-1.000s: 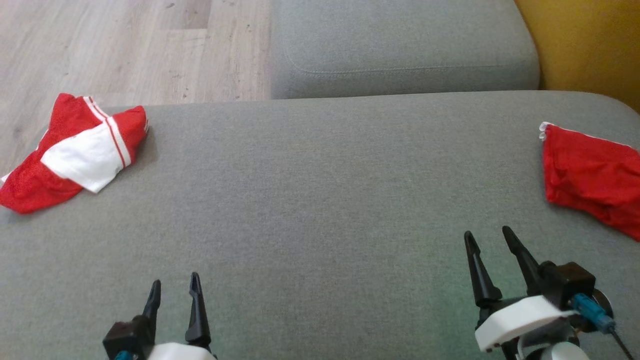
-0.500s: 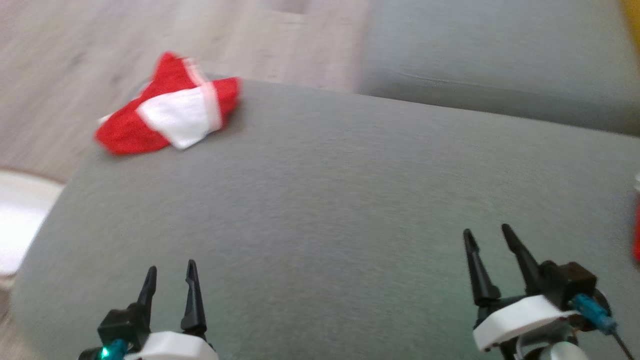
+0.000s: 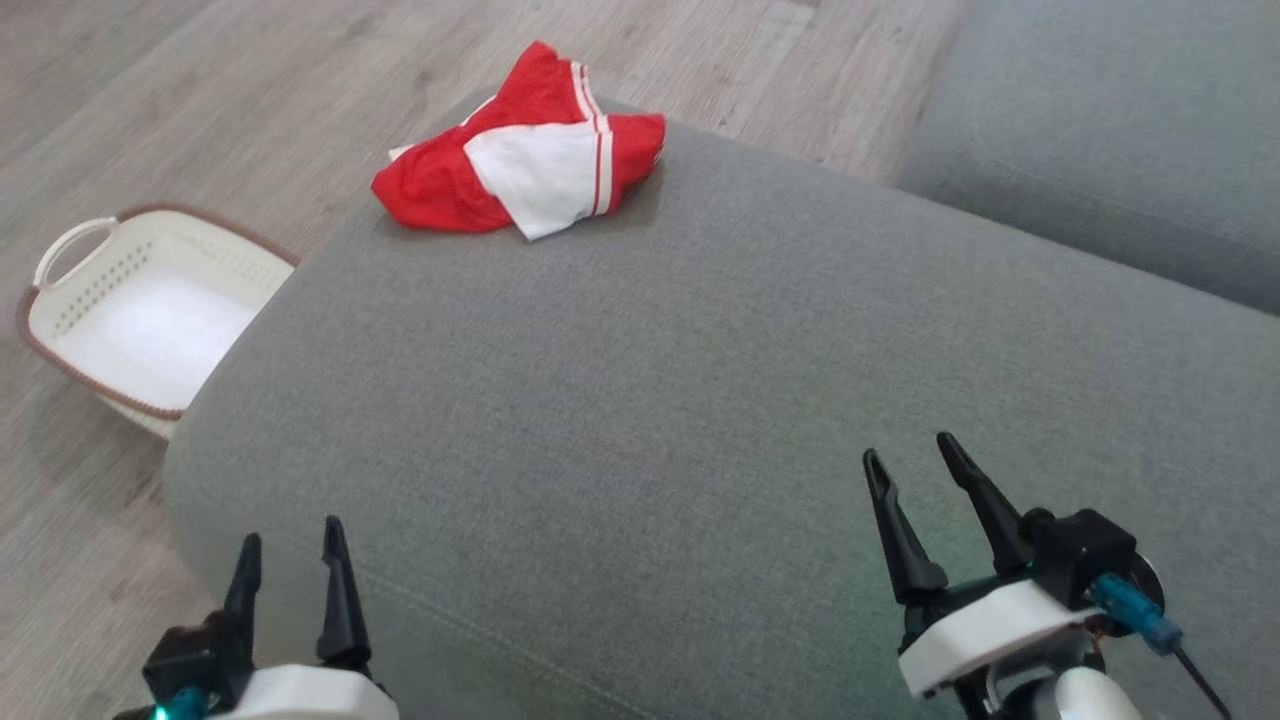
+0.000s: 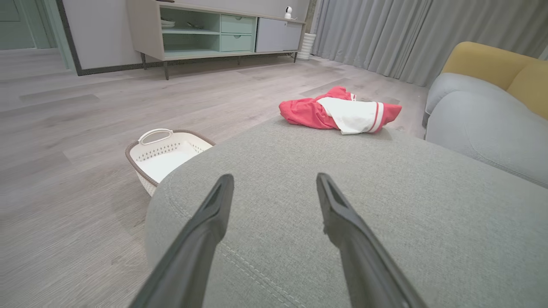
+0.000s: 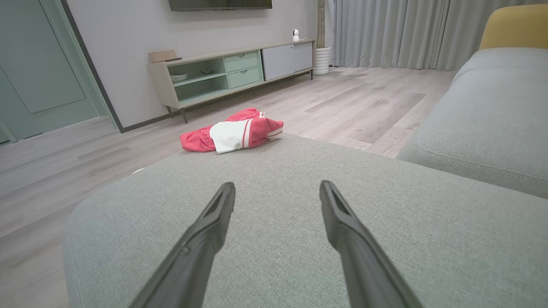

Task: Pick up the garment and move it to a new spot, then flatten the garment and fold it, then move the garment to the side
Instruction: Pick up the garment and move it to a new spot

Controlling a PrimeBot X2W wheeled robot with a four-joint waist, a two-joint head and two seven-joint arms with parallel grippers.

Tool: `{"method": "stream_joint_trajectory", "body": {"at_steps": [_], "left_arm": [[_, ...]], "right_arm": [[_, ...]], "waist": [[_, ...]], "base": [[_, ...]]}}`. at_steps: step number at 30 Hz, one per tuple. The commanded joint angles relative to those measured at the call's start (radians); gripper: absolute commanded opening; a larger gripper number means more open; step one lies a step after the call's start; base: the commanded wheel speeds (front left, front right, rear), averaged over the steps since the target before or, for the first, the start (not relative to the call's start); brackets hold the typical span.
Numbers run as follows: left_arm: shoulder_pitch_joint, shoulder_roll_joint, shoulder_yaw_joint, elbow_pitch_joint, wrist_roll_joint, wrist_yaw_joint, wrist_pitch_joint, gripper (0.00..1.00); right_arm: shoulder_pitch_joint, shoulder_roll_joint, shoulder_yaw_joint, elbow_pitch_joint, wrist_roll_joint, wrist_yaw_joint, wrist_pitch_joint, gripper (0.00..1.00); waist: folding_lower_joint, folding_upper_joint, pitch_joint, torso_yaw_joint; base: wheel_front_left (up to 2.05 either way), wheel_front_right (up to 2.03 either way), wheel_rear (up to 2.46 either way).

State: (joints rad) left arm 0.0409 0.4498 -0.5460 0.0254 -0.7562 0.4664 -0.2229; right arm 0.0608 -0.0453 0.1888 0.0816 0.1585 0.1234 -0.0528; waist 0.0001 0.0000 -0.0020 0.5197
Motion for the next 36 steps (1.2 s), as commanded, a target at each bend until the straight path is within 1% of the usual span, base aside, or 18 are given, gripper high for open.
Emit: {"method": "stream_joint_trajectory", "body": {"at_steps": [1,3,6,8,11,12,16,19,21,23,27,31,36], "left_arm": [[-0.041,0.029,0.054,-0.038,-0.003,0.005,-0.016,1.00],[-0.046,0.041,0.075,-0.054,-0.007,0.008,-0.018,1.00],[-0.079,0.073,0.135,-0.100,-0.021,0.014,-0.019,1.00],[-0.128,0.115,0.181,-0.134,-0.018,0.017,-0.013,1.00],[-0.240,0.201,0.238,-0.167,-0.003,0.010,0.024,1.00],[-0.240,0.201,0.238,-0.167,-0.003,0.010,0.024,1.00],[-0.433,0.297,0.300,-0.161,-0.002,-0.025,0.093,1.00],[-0.590,0.327,0.306,-0.102,-0.001,-0.061,0.139,1.00],[-0.700,0.327,0.289,-0.036,0.003,-0.095,0.169,1.00],[-0.802,0.307,0.261,0.055,0.000,-0.128,0.205,1.00],[-0.958,0.266,0.203,0.267,0.018,-0.177,0.255,1.00],[-1.050,0.209,0.157,0.438,0.018,-0.234,0.276,1.00],[-1.101,0.151,0.124,0.610,0.000,-0.295,0.298,1.00]], "right_arm": [[-0.047,-0.005,0.016,-0.041,-0.004,0.007,-0.001,1.00],[-0.049,-0.005,0.004,-0.059,-0.013,0.007,0.004,1.00],[-0.075,-0.005,0.001,-0.099,-0.055,0.007,0.030,1.00],[-0.105,-0.005,-0.011,-0.130,-0.094,0.007,0.055,1.00],[-0.160,-0.005,-0.034,-0.182,-0.154,0.007,0.095,1.00],[-0.160,-0.005,-0.034,-0.182,-0.154,0.007,0.095,1.00],[-0.244,-0.005,-0.053,-0.255,-0.213,0.007,0.143,1.00],[-0.292,-0.005,-0.061,-0.306,-0.230,0.007,0.167,1.00],[-0.317,-0.005,-0.055,-0.332,-0.245,0.007,0.188,1.00],[-0.331,-0.005,-0.033,-0.349,-0.262,0.007,0.209,1.00],[-0.338,-0.005,0.001,-0.399,-0.256,0.007,0.238,1.00],[-0.330,-0.005,-0.002,-0.434,-0.291,0.007,0.256,1.00],[-0.321,-0.005,0.002,-0.458,-0.306,0.007,0.263,1.00]], "waist": [[-0.0001,0.0000,0.008,0.005],[-0.0001,0.0000,0.025,0.001],[-0.0001,0.0000,0.070,-0.031],[-0.0001,0.0000,0.107,-0.058],[-0.0001,0.0000,0.171,-0.104],[-0.0001,0.0000,0.171,-0.104],[-0.0001,0.0000,0.275,-0.172],[-0.0001,0.0000,0.358,-0.215],[-0.0001,0.0000,0.417,-0.239],[-0.0001,0.0000,0.467,-0.259],[-0.0001,0.0000,0.553,-0.297],[-0.0001,0.0000,0.624,-0.315],[-0.0001,0.0000,0.683,-0.322]], "base": [[0.00,0.00,0.00],[0.00,0.00,0.00],[0.00,0.00,0.00],[0.00,0.00,0.00],[0.00,0.00,0.00],[0.00,0.00,0.00],[0.00,0.00,0.00],[0.00,0.00,0.00],[0.00,0.00,0.00],[0.00,0.00,0.00],[0.00,0.00,0.00],[0.00,0.00,0.00],[0.00,0.00,0.00]]}}
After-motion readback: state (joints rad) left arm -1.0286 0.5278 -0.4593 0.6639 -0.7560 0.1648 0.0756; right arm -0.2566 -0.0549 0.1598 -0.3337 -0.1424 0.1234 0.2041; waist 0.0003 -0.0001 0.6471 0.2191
